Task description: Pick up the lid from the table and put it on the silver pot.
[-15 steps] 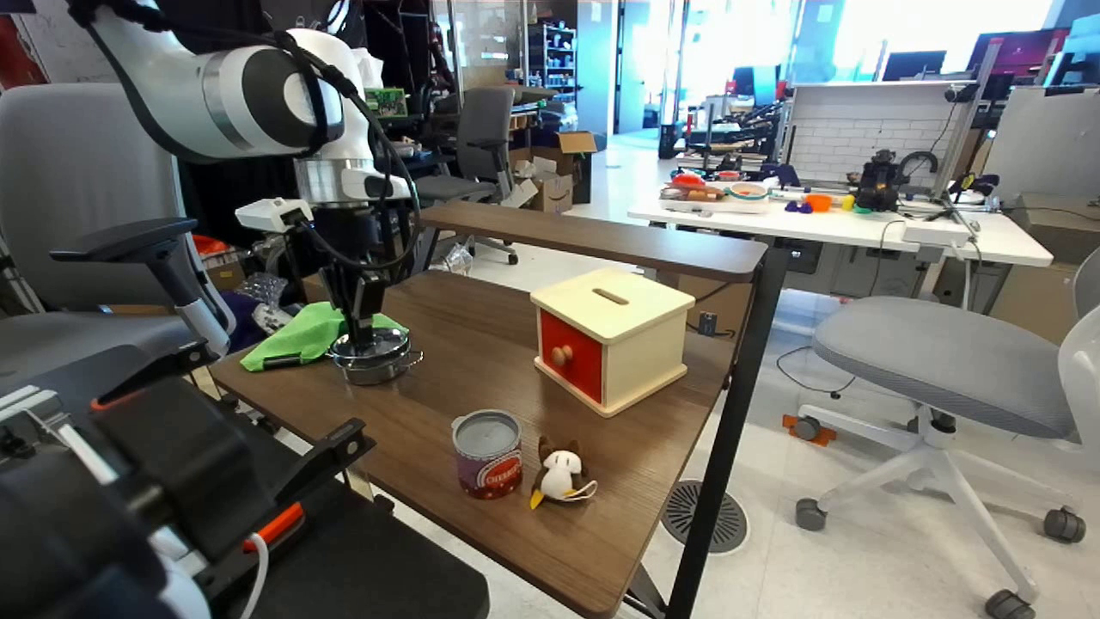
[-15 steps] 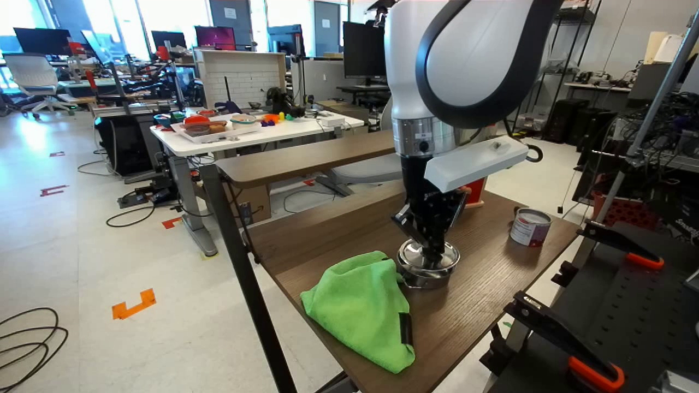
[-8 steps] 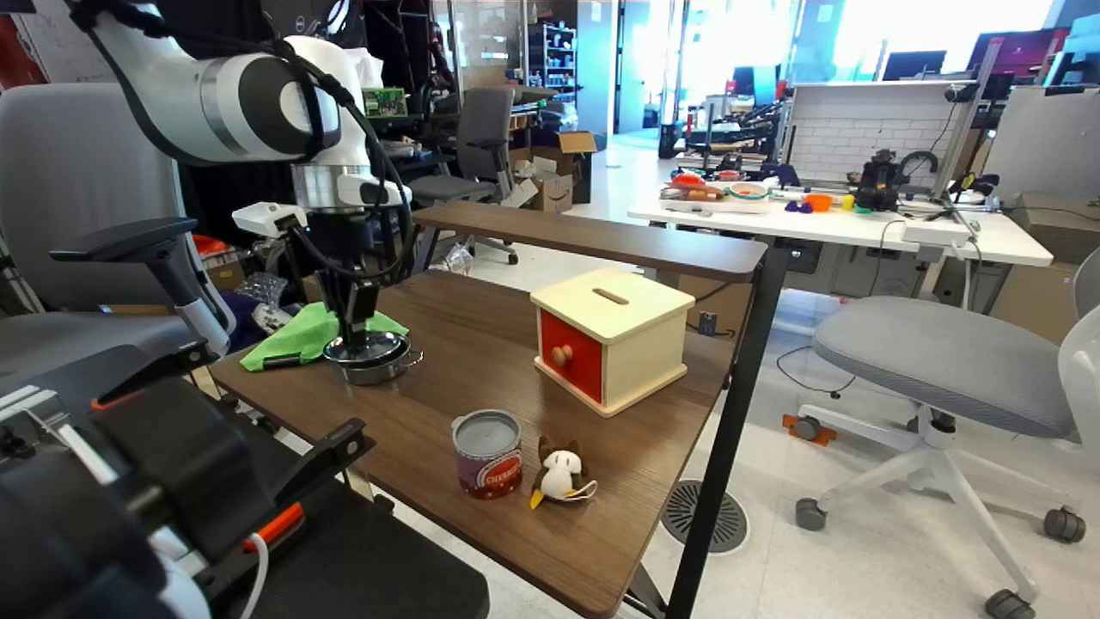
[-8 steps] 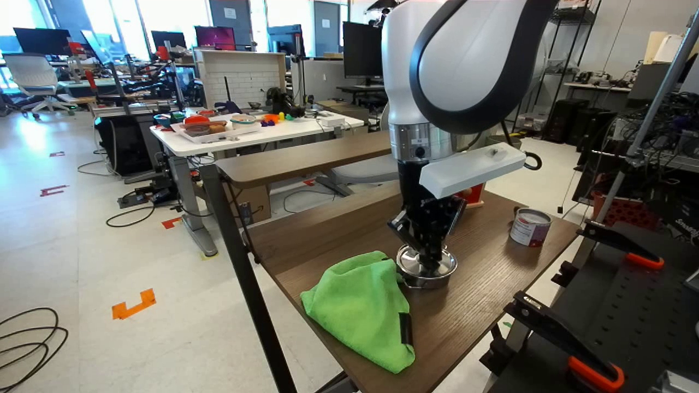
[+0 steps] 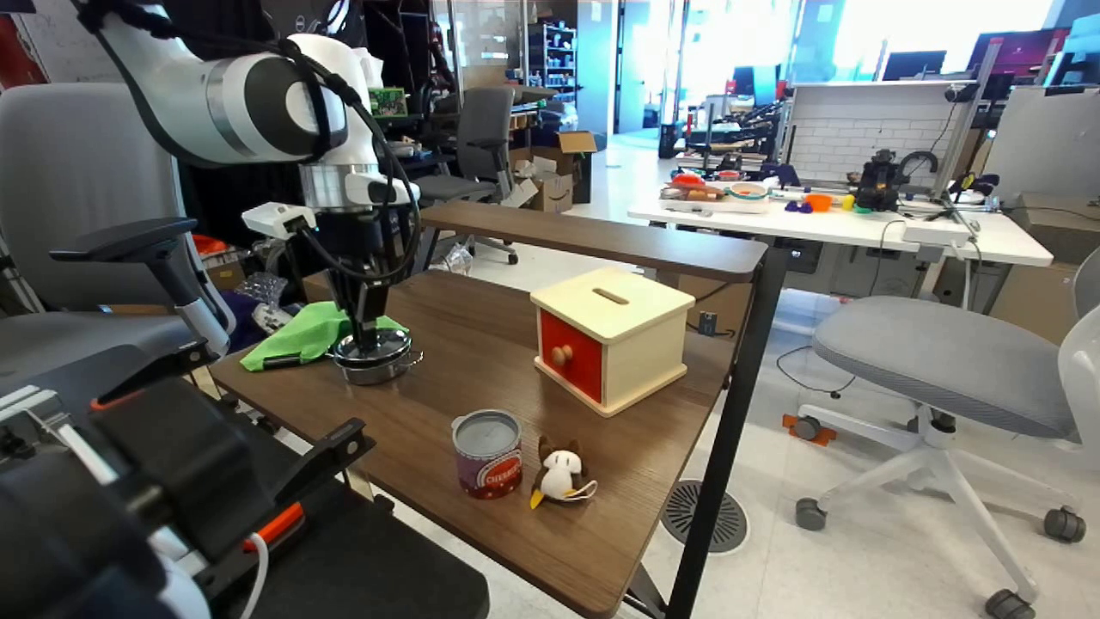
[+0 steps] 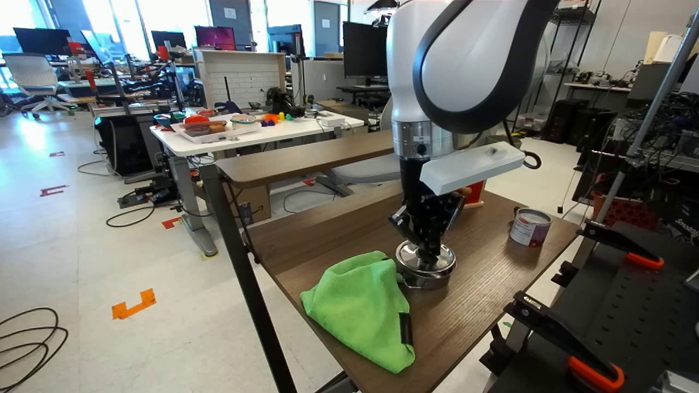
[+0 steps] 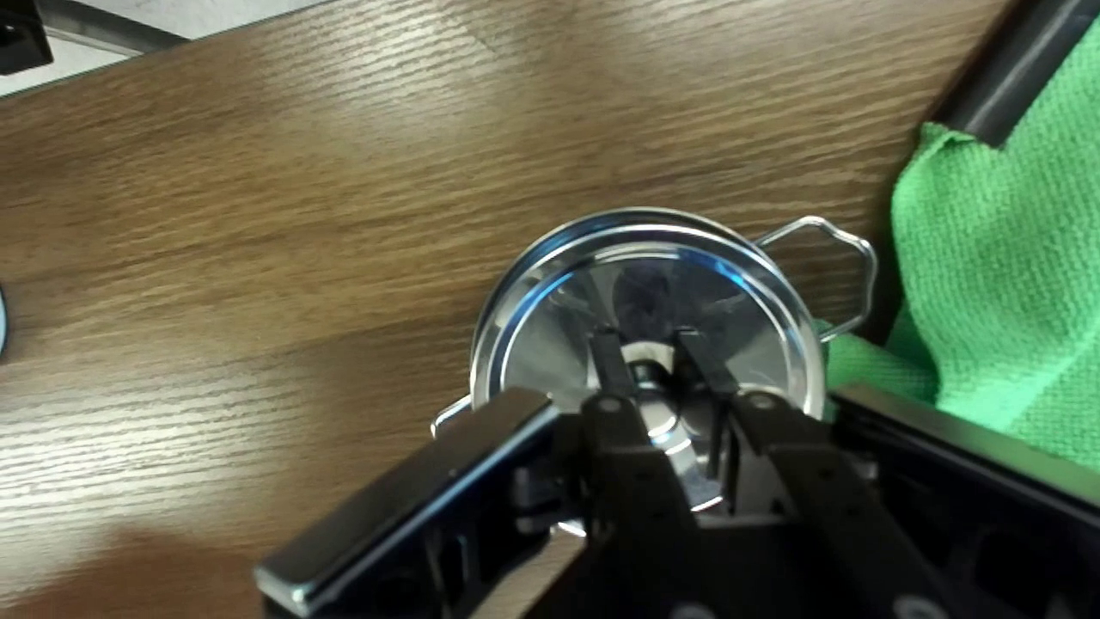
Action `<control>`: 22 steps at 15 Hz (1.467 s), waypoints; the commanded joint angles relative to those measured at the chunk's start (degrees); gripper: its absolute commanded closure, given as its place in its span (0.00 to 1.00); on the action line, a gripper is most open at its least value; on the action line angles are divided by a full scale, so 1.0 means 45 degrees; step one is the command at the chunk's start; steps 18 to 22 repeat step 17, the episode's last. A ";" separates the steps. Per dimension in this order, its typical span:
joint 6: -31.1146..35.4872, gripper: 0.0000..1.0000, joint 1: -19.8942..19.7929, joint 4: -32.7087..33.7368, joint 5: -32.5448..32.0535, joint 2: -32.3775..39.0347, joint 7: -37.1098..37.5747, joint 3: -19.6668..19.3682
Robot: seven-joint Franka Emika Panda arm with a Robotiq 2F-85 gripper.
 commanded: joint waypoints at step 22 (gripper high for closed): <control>-0.0982 0.00 -0.0440 0.0093 0.0592 -0.1513 -0.0668 0.0398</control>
